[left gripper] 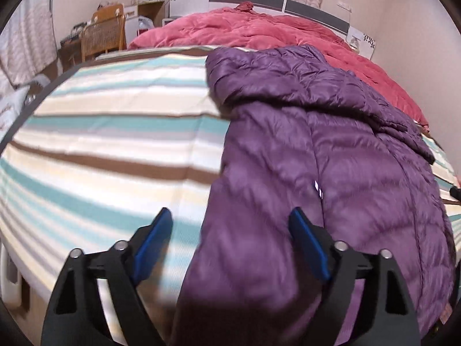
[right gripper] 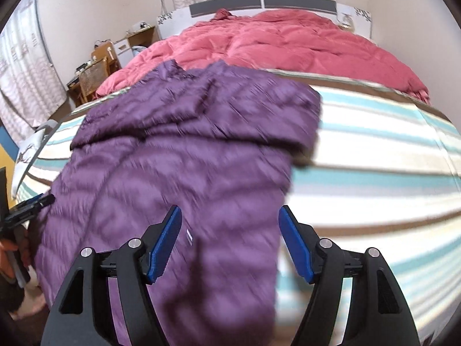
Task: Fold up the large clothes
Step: 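Grasp the jacket hem with the left gripper while the right gripper grasps the hem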
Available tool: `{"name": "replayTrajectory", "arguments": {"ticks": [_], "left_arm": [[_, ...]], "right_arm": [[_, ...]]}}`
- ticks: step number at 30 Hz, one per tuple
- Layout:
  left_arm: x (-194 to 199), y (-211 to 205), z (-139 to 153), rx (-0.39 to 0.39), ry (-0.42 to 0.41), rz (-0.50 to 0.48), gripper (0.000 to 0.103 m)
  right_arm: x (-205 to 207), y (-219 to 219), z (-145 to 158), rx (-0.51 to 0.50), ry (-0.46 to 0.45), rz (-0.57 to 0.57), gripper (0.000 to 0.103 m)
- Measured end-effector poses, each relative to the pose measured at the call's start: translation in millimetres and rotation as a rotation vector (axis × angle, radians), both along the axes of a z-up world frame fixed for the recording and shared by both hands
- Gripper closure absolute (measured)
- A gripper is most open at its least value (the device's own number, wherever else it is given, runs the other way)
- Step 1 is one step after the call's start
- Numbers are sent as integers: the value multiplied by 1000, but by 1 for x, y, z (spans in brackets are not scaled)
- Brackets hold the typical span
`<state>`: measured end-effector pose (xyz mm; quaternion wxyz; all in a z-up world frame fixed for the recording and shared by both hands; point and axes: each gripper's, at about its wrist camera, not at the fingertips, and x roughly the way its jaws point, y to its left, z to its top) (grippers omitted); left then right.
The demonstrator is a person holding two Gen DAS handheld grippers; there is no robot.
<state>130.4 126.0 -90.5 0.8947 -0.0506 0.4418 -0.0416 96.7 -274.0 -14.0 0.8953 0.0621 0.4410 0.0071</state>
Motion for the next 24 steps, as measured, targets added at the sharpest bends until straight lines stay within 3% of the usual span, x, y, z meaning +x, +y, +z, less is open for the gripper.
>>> {"name": "replayTrajectory", "arguments": {"ticks": [11,16,18,24], "left_arm": [[-42,14,-2,-67,-13,-26,27],[-58,19,-2,-81,-6,-26,39],[-63,20,-3,-93,2,-45,49],[-77,20,-4,-100,16,-103,57]], "right_arm": [[-65,-24,-23,72,73,-25,34],[-85,-22,-30,162,88,-11,34],[-91,-21,-34,198,101,-3,40],[-105,-16,-36,264,117,42,40]]}}
